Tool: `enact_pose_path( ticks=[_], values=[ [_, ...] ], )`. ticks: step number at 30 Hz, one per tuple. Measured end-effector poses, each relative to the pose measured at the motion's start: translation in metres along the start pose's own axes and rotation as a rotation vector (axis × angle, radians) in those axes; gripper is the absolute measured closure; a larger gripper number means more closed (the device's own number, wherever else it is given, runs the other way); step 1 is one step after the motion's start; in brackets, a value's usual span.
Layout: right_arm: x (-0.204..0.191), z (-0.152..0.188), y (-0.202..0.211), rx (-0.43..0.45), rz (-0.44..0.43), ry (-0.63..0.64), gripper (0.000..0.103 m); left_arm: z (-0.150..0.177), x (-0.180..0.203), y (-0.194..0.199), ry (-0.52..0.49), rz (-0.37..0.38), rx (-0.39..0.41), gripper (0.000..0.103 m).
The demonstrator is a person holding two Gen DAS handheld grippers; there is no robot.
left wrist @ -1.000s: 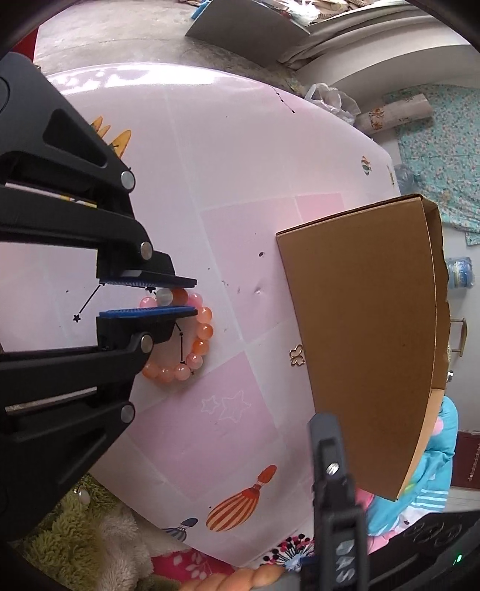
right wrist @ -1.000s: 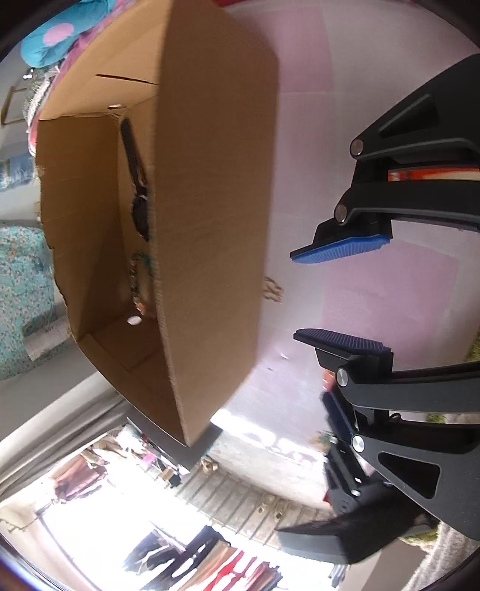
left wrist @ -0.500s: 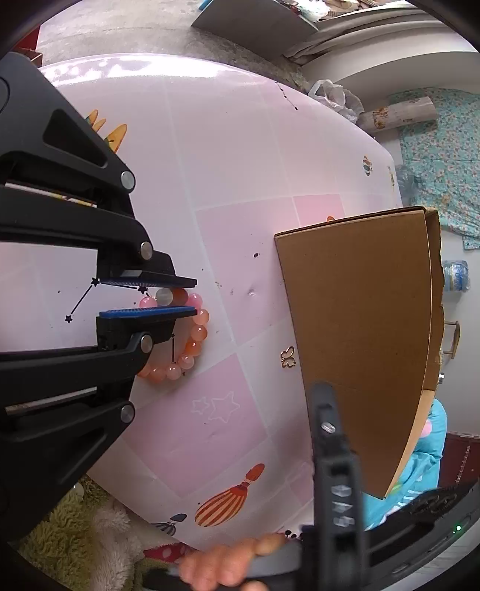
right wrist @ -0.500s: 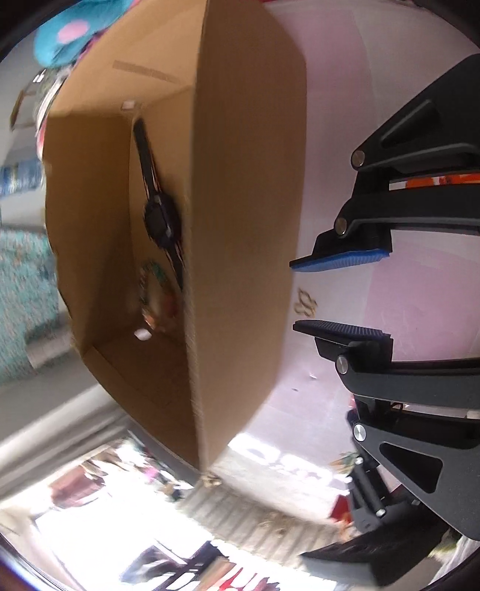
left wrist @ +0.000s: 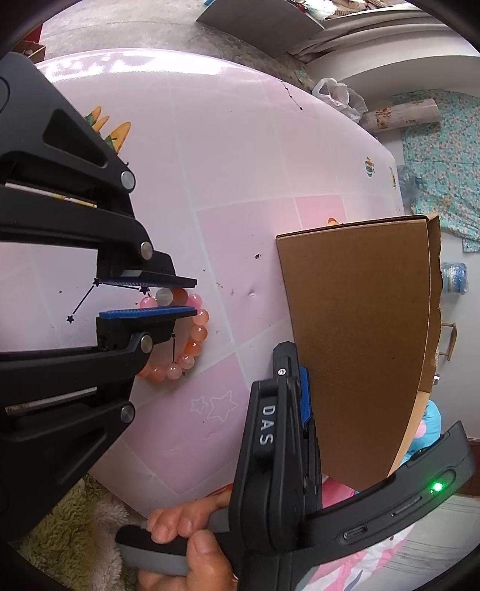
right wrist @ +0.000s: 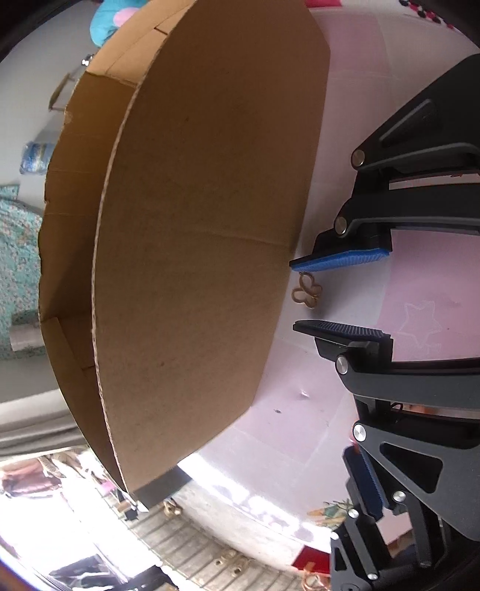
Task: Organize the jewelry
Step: 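Close the left gripper on the peach bracelet while the right gripper closes on the butterfly charm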
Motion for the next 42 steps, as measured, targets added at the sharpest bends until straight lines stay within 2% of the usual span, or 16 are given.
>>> enact_pose_path(
  ticks=[4,9,16,25,28,30,31,37,42],
  values=[
    [-0.006,0.0,-0.002,0.017,0.045,0.036,0.078,0.0,0.0,0.0,-0.001,0.001,0.003,0.094],
    [-0.014,-0.001,-0.003,0.004,0.035,0.062,0.098,0.0,0.0,0.0,-0.003,0.001,0.005,0.094],
    [0.002,0.005,0.003,-0.023,-0.003,0.019,0.098,0.0,0.0,0.0,-0.001,-0.003,0.006,0.094],
    [0.03,0.036,0.025,-0.083,-0.019,-0.05,0.098,-0.001,0.004,0.0,-0.006,-0.012,0.007,0.094],
    [0.038,0.045,0.03,-0.106,-0.078,-0.098,0.098,-0.001,0.004,0.0,-0.006,-0.013,0.007,0.094],
    [0.046,0.047,0.038,-0.078,-0.148,-0.14,0.098,-0.001,0.004,0.0,-0.007,-0.014,0.007,0.094],
    [0.051,0.047,0.043,-0.063,-0.152,-0.152,0.098,-0.001,0.005,0.0,-0.009,-0.016,0.006,0.094],
    [0.084,0.04,0.051,-0.029,-0.153,-0.222,0.098,-0.002,0.007,-0.001,-0.013,-0.024,0.002,0.094],
    [0.081,0.038,0.044,-0.042,-0.098,-0.136,0.098,-0.002,0.008,-0.002,-0.015,-0.029,0.001,0.094]
  ],
)
Point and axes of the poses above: each gripper's, at about its wrist camera, not at the fingertips, and y roughly against the way its jaws point, x to its right, z to its underside, the point moved 7 cm from there along -y, roughly the way its jaws point, and after that the axes turned 3 degrees about -x, right-handed, at the moved point
